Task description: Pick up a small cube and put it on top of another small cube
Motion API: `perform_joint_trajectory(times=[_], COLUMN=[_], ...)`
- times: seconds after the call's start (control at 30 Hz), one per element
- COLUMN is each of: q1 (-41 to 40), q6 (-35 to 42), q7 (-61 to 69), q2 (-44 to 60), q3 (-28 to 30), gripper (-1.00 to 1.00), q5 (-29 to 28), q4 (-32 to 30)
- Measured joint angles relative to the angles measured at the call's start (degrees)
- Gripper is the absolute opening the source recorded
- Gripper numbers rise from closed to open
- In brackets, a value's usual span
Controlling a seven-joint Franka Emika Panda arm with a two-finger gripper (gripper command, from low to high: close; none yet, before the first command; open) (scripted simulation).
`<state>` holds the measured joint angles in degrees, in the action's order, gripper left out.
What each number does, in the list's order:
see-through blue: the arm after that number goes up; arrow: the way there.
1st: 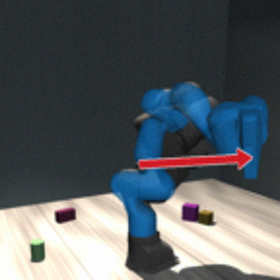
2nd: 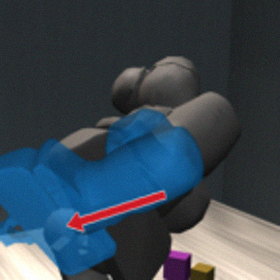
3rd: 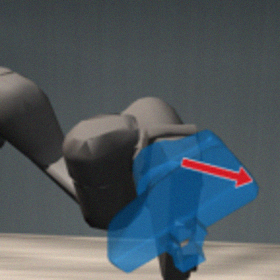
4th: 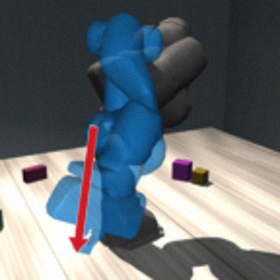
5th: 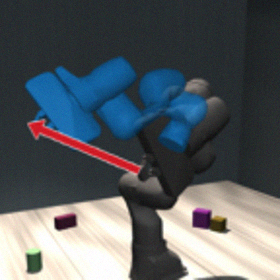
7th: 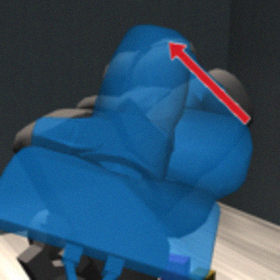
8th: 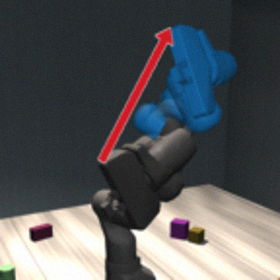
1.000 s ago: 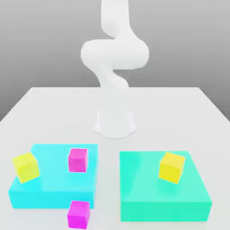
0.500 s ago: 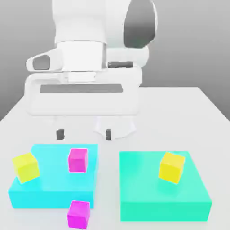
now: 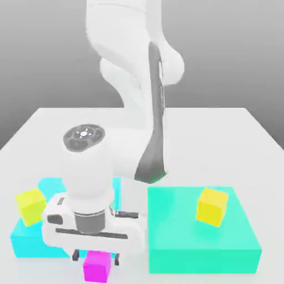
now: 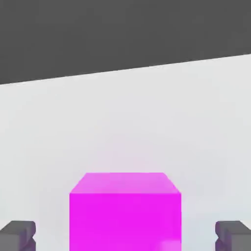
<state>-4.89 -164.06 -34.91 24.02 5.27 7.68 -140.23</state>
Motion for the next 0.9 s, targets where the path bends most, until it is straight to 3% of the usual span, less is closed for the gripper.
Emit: perform_joint_trajectory(times=[0.17, 0.33, 0.9], q1=[-0.2, 1.1, -5.4], q6=[-0.4, 6.5, 23.4], q7=[0.0, -2.2, -21.3], q2=[0.5, -8.4, -43.7], q3=[-0.2, 1.7, 2.3], gripper=[-1.0, -1.0, -1.0], q5=[0.0, -2.7, -10.4], q4=[0.1, -1.9, -20.0])
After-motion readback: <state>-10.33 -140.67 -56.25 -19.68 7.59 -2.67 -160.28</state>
